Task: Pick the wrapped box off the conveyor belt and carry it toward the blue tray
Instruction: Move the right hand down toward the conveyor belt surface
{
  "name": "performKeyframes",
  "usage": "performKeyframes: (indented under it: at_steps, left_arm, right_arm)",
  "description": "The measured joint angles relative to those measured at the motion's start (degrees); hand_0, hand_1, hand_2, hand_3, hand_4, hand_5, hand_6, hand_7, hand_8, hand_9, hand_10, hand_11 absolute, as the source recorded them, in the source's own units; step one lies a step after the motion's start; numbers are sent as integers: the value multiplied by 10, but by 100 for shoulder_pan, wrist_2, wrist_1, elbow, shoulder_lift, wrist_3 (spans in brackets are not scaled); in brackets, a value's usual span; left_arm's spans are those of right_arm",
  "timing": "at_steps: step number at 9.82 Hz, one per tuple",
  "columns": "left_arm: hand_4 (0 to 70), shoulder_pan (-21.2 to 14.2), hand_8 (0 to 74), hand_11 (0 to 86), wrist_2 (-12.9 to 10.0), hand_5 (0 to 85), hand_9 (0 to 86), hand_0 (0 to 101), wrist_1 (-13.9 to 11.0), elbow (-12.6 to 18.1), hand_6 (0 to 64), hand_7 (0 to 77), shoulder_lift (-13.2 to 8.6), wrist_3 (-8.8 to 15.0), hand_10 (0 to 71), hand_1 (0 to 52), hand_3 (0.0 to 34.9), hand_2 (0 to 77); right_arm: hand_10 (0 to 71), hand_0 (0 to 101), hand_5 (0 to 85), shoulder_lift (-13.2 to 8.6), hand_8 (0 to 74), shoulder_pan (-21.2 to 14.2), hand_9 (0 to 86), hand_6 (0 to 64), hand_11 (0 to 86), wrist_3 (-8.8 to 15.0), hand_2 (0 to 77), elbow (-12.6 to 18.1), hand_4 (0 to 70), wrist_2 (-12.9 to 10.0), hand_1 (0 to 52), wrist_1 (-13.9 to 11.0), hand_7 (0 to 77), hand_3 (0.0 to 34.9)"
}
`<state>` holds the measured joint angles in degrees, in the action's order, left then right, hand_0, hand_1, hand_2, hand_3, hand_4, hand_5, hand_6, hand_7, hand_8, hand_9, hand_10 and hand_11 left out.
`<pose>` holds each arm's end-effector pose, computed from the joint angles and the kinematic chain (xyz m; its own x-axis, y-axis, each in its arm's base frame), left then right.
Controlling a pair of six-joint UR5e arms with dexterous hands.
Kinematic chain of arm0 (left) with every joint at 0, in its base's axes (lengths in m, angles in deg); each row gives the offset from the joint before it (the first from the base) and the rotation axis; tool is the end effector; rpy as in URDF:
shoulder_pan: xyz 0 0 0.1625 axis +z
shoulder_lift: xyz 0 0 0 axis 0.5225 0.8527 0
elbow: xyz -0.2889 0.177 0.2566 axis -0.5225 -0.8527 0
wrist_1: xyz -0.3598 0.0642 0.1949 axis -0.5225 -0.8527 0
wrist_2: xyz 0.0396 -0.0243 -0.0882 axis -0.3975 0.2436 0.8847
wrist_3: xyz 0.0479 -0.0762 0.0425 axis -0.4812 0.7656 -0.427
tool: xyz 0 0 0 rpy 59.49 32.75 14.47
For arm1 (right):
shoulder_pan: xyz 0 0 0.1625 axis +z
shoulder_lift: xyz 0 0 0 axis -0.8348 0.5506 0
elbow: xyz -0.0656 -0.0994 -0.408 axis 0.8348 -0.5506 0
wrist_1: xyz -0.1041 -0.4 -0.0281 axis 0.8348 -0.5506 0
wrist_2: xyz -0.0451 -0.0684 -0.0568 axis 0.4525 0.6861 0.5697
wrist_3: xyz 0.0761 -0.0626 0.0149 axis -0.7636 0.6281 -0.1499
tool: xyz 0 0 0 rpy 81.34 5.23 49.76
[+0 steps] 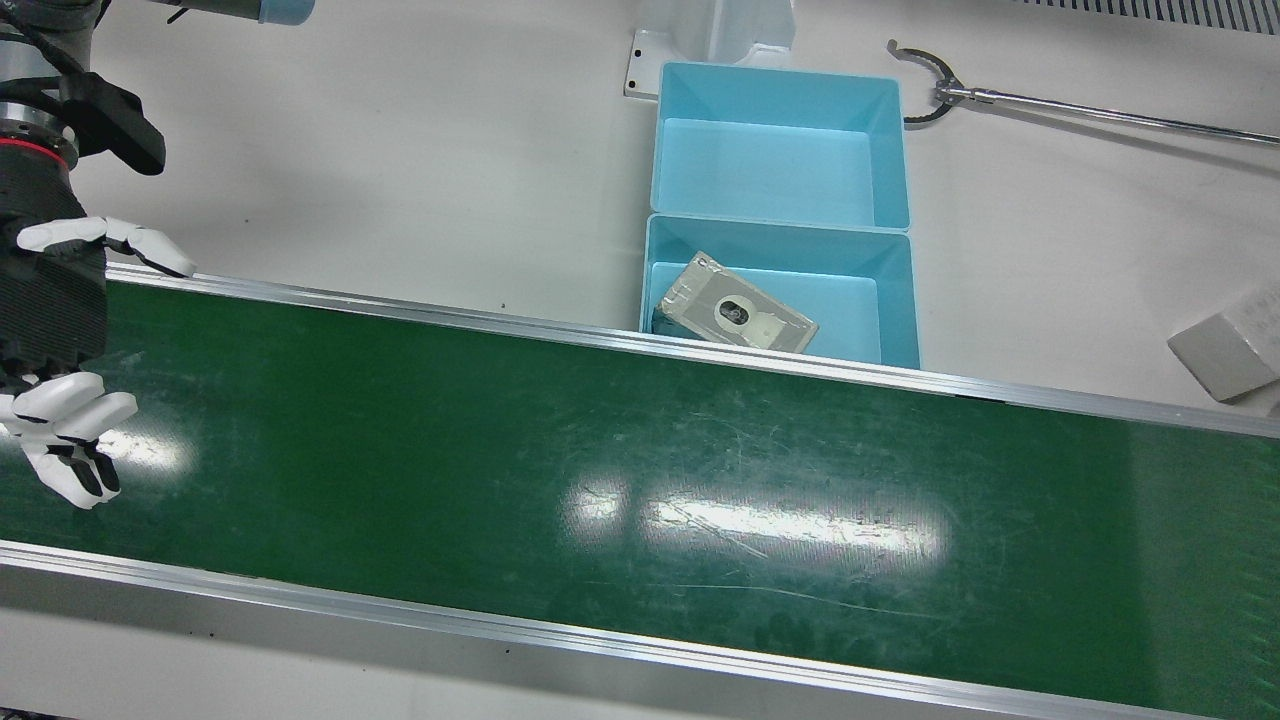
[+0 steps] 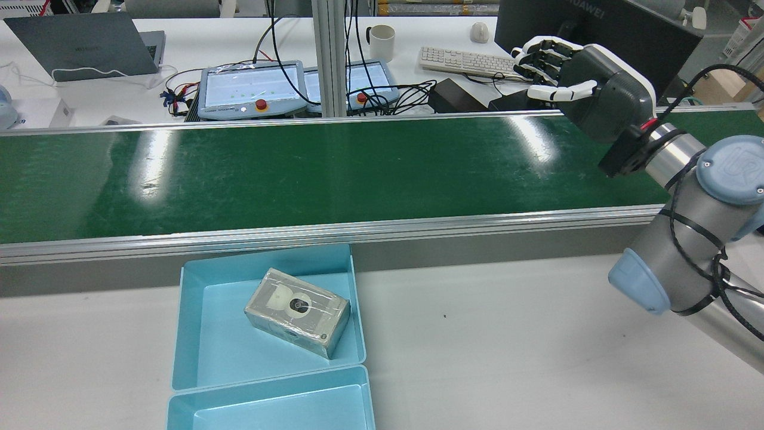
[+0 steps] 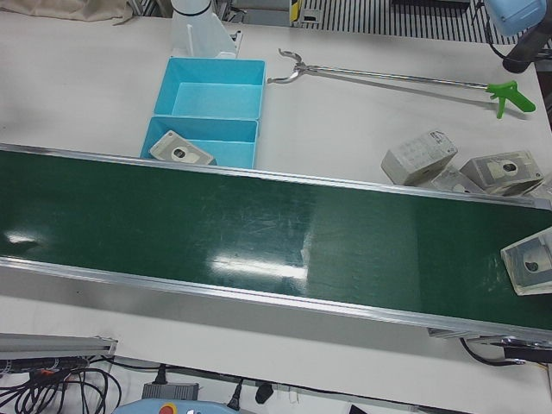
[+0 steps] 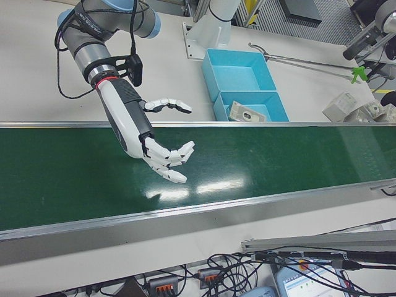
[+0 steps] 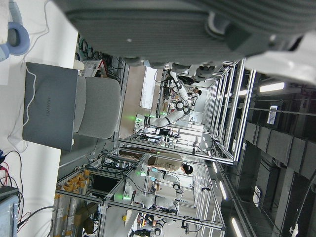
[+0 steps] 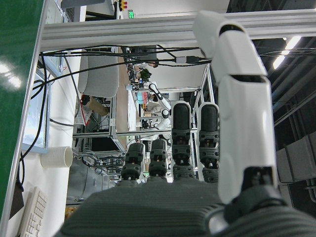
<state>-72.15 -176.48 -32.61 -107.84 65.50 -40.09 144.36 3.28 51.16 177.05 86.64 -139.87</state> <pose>-0.2246 -0.5051 0.5257 -0.9813 -0.1070 0.1603 -0.1560 -0.0477 -0.9866 -0.1539 -0.5783 0.3944 -0.9584 0.2820 -0.0451 0.1240 0.2690 -0.9551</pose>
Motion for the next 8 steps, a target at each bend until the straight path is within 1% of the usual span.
performKeyframes:
  at_steps: [1,2,4,5,6,7,8]
  left_arm:
    - [0,0,0,0,0,11,0,0,0,0,0,5,0,0,5,0,0,5]
    - [0,0,0,0,0,11,0,0,0,0,0,5,0,0,5,0,0,5]
    - [0,0,0,0,0,11,0,0,0,0,0,0,0,0,5,0,0,5]
    - [0,0,0,0,0,11,0,0,0,0,0,0,0,0,5,0,0,5]
    - [0,0,0,0,0,11,0,0,0,0,0,0,0,0,0,0,0,5]
    - [0,0,0,0,0,11,0,0,0,0,0,0,0,0,0,0,0,5]
    - [0,0,0,0,0,11,0,0,0,0,0,5,0,0,5,0,0,5]
  right_arm:
    - [93,502,393,-7,98,-8,185,180,158,2,256,-8,229,-1,180,0,393,2]
    - [93,502,393,-11,98,-16,185,180,158,5,267,-16,235,-4,180,-2,393,27]
    - [93,502,393,-23,98,-56,185,180,158,24,267,-37,235,-30,180,-15,393,27]
    - [93,502,393,-52,98,-102,185,180,158,34,267,-52,235,-54,180,-20,393,33]
    - [93,502,393,-111,98,-156,185,180,158,43,267,-75,235,-73,180,-23,393,33]
    - [82,533,436,-221,98,-226,169,180,131,50,311,-133,235,-87,235,-25,404,41]
    - [82,533,436,-350,98,-311,185,185,131,56,327,-214,235,-90,224,-31,415,40]
